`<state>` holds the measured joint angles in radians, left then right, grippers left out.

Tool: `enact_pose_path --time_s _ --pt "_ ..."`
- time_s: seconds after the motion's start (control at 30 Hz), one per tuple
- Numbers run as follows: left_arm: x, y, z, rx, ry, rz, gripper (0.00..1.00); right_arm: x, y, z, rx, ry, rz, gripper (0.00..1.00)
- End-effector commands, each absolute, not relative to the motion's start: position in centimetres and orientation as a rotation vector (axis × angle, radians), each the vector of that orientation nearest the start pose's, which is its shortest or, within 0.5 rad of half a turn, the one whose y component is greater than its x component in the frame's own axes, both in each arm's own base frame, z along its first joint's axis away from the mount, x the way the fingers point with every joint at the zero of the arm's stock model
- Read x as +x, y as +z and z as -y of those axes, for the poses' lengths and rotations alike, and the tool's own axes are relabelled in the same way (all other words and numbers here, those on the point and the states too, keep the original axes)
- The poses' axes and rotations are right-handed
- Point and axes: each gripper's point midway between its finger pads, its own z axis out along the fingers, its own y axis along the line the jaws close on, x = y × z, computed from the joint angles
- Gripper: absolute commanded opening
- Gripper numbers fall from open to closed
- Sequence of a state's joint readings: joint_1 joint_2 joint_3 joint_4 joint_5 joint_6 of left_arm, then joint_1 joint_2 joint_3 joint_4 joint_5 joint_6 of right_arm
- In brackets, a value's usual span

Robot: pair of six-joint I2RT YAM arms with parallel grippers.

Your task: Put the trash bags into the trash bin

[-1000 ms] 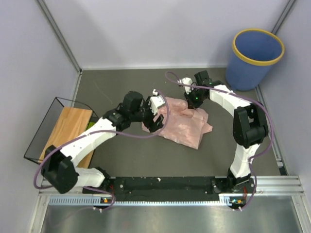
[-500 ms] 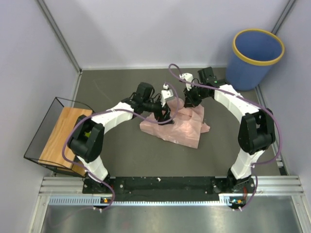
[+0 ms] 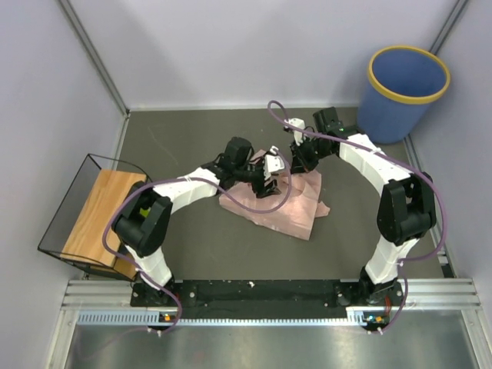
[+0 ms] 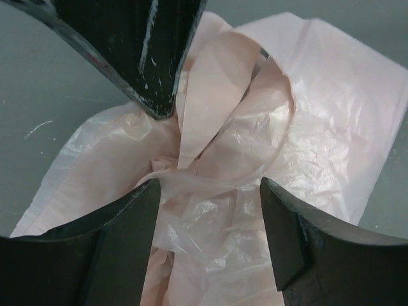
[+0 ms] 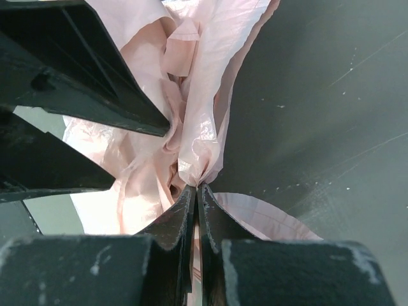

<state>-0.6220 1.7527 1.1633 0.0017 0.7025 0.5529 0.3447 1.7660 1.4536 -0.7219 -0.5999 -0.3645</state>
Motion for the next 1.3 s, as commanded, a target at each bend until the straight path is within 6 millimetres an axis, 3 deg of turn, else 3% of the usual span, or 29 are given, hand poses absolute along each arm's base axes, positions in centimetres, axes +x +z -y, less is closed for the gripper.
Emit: enact_pose_path --time_s 0.0,0.2,0.43,0.57,0.67,0.77,0.87,0.97,1.07,1.17,1.2,1.27 --pt "33.9 16.1 34.2 1.443 -0.693 -1.359 0.72 35.1 17.7 -22.5 -1.097 0.773 -2.151 0.0" --pt "32.6 18.0 32.0 1.525 -0.662 -1.25 0.77 35.0 17.9 -22.5 -1.124 0.768 -2.136 0.0" --pt "33.8 17.2 33.1 1.581 -0.63 -1.165 0.77 34.6 18.1 -22.7 -1.15 0.777 -2.118 0.0" --pt "33.3 16.0 33.9 1.644 -0.701 -1.182 0.72 34.7 18.0 -22.7 -1.15 0.773 -2.119 0.0" --pt "31.6 15.0 33.9 1.692 -0.77 -1.18 0.7 34.8 18.1 -22.7 -1.149 0.769 -2.119 0.0" --pt "30.8 13.7 34.0 1.739 -0.77 -1.178 0.74 34.8 18.0 -22.7 -1.149 0.769 -2.119 0.0" --pt "31.2 12.5 34.1 1.768 -0.729 -1.195 0.79 34.8 18.1 -22.6 -1.15 0.766 -2.117 0.0" --pt "32.5 11.5 34.5 1.786 -0.639 -1.201 0.77 34.6 18.3 -22.7 -1.157 0.776 -2.107 0.0" --pt "34.1 11.4 34.8 1.763 -0.573 -1.206 0.72 34.6 18.4 -22.8 -1.164 0.778 -2.099 0.0" --pt "35.1 11.4 35.1 1.757 -0.546 -1.212 0.55 34.7 18.5 -22.9 -1.175 0.778 -2.088 0.0" --pt "35.3 11.6 35.2 1.752 -0.538 -1.209 0.47 34.8 18.4 -22.9 -1.179 0.773 -2.088 0.0" --pt "35.5 12.2 35.4 1.742 -0.534 -1.202 0.21 35.7 18.3 -22.8 -1.176 0.749 -2.092 0.0"
